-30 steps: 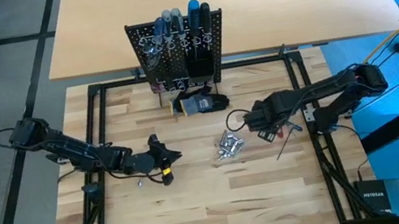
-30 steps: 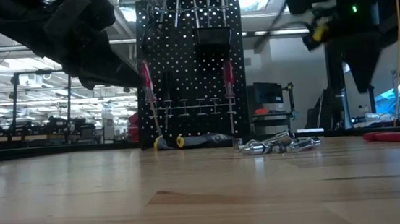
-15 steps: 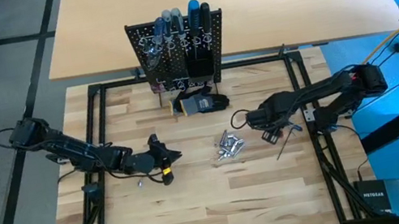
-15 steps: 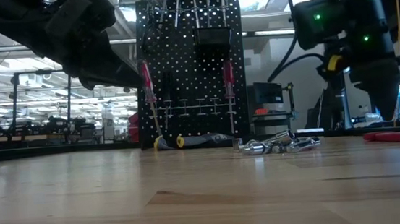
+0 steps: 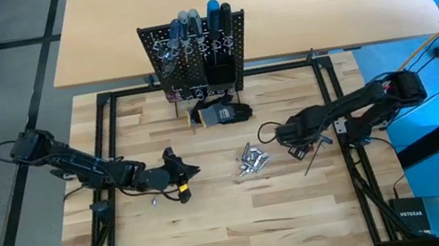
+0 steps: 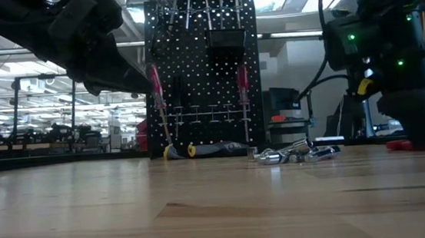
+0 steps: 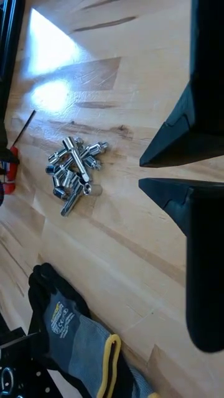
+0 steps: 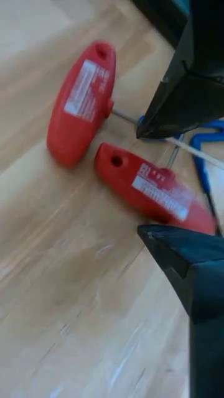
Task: Hang tools onto peg board
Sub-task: Hang the red allen wrench on the pegboard
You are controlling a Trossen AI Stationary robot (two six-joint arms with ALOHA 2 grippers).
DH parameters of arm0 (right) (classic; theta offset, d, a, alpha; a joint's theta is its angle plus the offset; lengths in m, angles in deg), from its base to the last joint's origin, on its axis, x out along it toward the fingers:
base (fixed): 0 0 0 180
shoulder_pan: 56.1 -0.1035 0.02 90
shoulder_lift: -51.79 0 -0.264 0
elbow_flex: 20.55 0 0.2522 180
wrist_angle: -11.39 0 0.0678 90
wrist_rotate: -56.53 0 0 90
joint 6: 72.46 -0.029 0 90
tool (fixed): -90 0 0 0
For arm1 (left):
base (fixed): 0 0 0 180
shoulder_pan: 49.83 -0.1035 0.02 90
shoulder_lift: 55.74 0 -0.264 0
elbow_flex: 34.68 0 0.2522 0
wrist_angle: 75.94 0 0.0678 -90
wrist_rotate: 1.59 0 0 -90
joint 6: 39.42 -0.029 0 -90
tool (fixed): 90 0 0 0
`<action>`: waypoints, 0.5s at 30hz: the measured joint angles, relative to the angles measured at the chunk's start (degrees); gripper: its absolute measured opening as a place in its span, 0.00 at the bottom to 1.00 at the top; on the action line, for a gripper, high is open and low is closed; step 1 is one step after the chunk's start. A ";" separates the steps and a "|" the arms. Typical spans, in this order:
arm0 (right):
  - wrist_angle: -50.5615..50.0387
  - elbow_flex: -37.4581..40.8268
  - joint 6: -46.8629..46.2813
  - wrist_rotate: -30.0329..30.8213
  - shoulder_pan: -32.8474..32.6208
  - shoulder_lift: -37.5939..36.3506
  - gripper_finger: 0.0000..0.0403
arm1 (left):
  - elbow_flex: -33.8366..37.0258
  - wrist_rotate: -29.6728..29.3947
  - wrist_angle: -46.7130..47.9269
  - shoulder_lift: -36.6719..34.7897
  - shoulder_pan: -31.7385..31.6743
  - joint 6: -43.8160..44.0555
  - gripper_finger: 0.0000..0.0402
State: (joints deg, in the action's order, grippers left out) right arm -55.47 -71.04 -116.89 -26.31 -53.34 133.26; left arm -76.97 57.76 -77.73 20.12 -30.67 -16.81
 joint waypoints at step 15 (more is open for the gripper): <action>4.06 1.87 -0.14 0.28 -0.17 -0.13 0.43 | 0.00 0.00 0.07 0.00 0.00 0.12 0.08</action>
State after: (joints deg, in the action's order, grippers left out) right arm -51.41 -69.17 -117.03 -26.03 -53.51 133.13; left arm -76.97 57.76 -77.66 20.12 -30.67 -16.69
